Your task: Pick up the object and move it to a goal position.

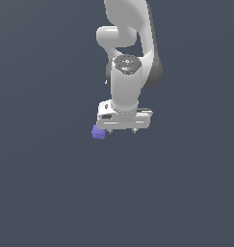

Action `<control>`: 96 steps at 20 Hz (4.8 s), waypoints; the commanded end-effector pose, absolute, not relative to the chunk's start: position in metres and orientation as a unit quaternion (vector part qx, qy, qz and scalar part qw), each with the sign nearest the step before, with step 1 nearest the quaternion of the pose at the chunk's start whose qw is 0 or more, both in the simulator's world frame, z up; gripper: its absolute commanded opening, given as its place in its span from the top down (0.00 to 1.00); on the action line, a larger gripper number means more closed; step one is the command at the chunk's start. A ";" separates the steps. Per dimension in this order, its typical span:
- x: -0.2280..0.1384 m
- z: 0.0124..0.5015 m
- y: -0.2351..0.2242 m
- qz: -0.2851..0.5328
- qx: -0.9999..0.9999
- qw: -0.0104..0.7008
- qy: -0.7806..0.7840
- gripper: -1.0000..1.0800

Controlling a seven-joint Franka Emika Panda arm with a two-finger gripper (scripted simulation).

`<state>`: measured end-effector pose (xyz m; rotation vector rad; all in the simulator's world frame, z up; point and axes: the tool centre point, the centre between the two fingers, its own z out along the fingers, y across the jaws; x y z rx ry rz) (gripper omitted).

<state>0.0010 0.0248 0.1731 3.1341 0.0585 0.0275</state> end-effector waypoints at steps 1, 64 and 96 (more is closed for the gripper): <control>0.001 0.173 0.025 0.009 1.000 0.003 0.019 0.04; -0.098 0.042 -0.098 0.000 0.997 0.000 -0.082 0.04; -0.042 0.128 -0.092 0.001 0.997 0.000 -0.083 1.00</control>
